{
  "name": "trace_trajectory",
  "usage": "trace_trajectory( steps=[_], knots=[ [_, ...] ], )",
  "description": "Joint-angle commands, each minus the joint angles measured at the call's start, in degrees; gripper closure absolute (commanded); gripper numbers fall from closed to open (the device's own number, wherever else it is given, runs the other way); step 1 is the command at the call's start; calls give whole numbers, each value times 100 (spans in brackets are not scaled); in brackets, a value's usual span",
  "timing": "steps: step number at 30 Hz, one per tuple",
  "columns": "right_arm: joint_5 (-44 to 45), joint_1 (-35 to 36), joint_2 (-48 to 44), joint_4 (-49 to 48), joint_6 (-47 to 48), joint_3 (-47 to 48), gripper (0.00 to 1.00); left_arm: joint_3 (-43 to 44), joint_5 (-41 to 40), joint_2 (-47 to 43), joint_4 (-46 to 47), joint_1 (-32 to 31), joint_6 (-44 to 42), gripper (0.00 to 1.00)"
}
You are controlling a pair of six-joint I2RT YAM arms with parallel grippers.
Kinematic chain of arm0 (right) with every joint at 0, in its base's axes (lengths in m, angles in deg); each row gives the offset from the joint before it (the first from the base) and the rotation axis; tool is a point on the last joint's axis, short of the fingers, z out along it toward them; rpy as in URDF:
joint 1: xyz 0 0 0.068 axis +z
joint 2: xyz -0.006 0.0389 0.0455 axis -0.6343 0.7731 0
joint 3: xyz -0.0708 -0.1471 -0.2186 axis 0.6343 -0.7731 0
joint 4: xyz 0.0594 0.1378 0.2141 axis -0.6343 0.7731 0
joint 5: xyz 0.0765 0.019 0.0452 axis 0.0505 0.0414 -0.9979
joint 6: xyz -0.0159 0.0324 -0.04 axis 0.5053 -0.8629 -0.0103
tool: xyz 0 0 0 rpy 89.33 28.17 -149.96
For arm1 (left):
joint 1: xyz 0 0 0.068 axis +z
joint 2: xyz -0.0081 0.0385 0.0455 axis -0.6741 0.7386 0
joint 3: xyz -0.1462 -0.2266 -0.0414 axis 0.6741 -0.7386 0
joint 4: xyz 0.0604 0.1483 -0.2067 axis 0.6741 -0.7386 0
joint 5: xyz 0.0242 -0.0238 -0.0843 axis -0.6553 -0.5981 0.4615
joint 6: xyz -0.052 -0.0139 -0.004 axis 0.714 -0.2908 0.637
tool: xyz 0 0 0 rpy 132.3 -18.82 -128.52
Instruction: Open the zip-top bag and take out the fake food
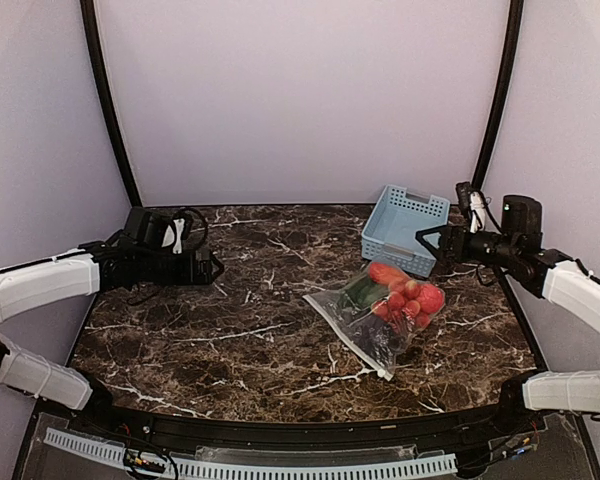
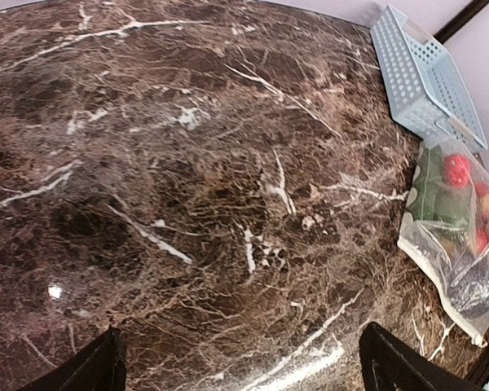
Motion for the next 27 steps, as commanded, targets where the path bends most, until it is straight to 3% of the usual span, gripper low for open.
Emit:
trace_trajectory(
  steps=[1,12,19,27],
  knots=[
    [-260,126,-264,-99,301,-42,1,107,432,300,145,-348,-307,1],
    [-315,193,-998,17,206,-297,1,106,1536,1500,997,-1481,-101,1],
    [-211,398,-1224,-171,186,-609,1,-44,2388,2016,2450,-1590,456,1],
    [-175,431,-1323,-183,144,-670,1,647,2750,3139,3359,-1603,1059,10]
  ],
)
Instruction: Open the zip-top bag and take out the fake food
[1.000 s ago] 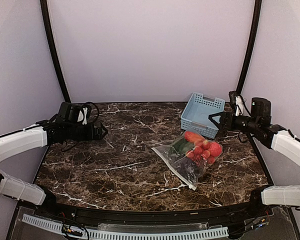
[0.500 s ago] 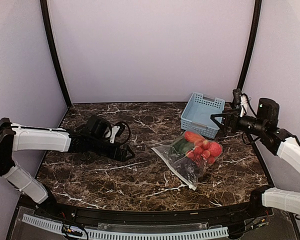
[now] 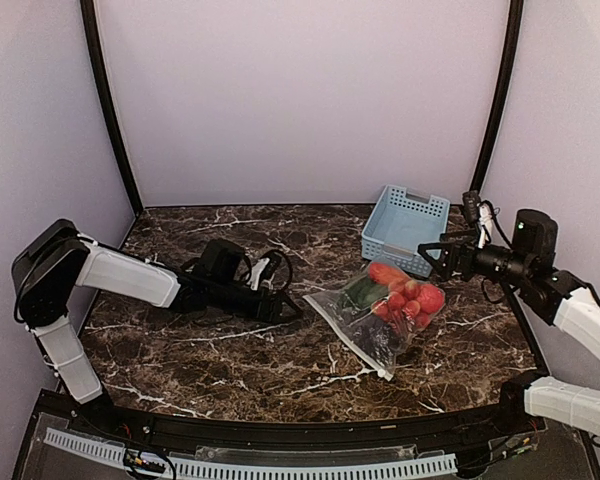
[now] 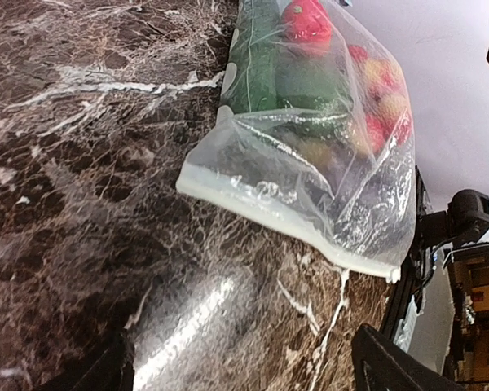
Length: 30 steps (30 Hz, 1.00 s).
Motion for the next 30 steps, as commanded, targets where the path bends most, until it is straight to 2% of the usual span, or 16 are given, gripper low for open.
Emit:
trace_trajectory(
  steps=[1,3,6,9,16,21,27,29,30],
  knots=[
    [-20,59,-93,-225,-52,-73,1,422,416,553,874,-41,554,11],
    [-47,59,-64,-288,-62,-75,1,481,536,808,1220,-57,891,18],
    [-55,55,-20,-348,-57,-104,1,522,603,1109,1757,-123,1156,22],
    [-57,59,-9,-464,-53,-180,1,541,648,1423,2224,-162,1484,33],
    [-7,59,54,-518,-15,-255,1,620,599,1852,2918,-261,1963,44],
    [65,59,-122,-473,22,-317,1,824,682,2174,3486,-319,2397,57],
    [100,59,-230,-466,-26,-367,1,917,798,2415,4170,-330,2818,80],
    [101,59,-217,-446,-28,-364,1,871,863,2401,4360,-331,2974,95],
    [101,67,-212,-439,-26,-357,1,834,907,2388,4549,-331,3111,97]
  ],
)
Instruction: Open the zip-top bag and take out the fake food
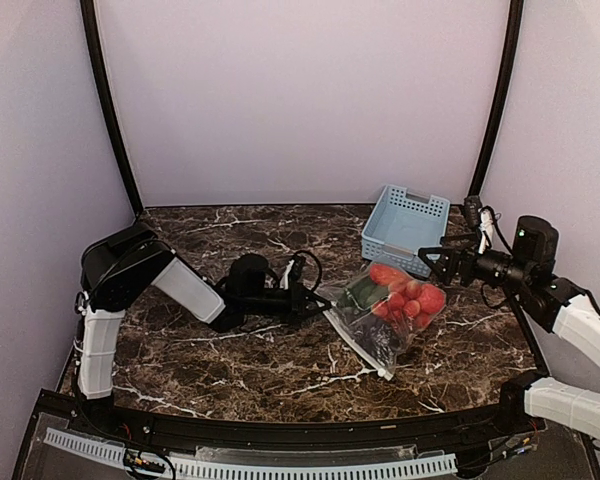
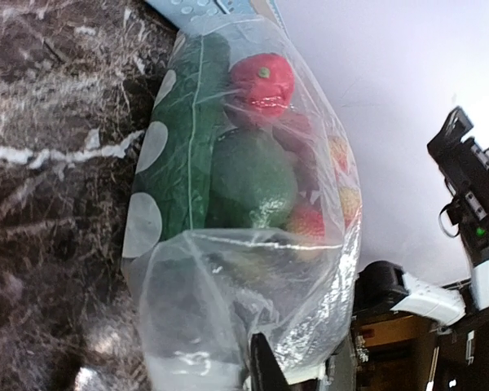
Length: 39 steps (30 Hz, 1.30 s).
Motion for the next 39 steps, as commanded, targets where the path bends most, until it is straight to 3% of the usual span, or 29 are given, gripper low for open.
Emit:
trace_trajectory(
  steps=[1,4,8,14,19,24,30,34,39],
  knots=[
    [79,51,-41,-141,-9,-50,1,-71,228,-71,868,-47,524,99],
    [133,69,-85,-125,-10,-44,1,-370,186,-212,1517,-40,1024,99],
    [173,127,-67,-147,48,-34,1,-852,-99,-901,1423,-38,1090,99],
    [266,375,119,-192,141,26,2,-1423,-1101,-2364,-145,10,571,99],
    [677,878,207,-173,484,78,6,-1193,-1854,-3257,-2011,30,620,99],
    [1417,1701,248,-282,850,17,9,-1016,-2761,-4161,-3148,32,1217,99],
    [2368,2988,616,-511,1506,96,15,-750,-3296,-4804,-4032,32,1825,99],
    [2833,3912,893,-791,2064,79,18,-561,-3585,-5044,-4494,32,2166,99],
    [3190,4534,1137,-1318,2549,-70,24,-563,-3757,-5268,-4611,45,2535,99]
  ],
)
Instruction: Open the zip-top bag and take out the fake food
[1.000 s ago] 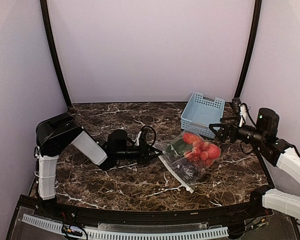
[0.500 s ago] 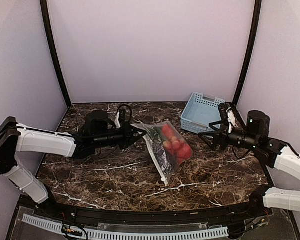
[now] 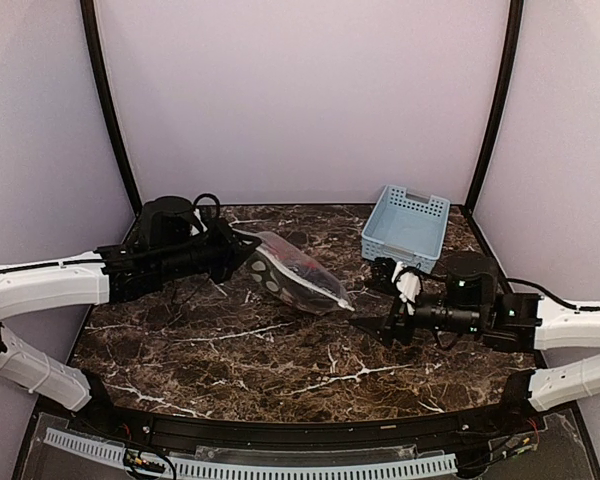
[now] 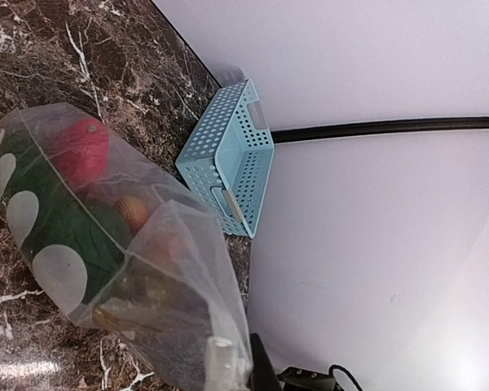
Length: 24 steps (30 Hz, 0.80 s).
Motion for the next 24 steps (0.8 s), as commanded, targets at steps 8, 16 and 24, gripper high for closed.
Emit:
trace_trajectory(
  steps=[8,16,24],
  knots=[
    [867,417,386,-1595,1036,-402,33,190,-78,-367,-154,67,577,99],
    [1298,408,531,-2145,1338,-613,54,121,-67,-496,-88,87,586,99],
    [1269,334,978,-2297,1437,-508,66,-69,157,-456,166,98,732,99]
  ],
)
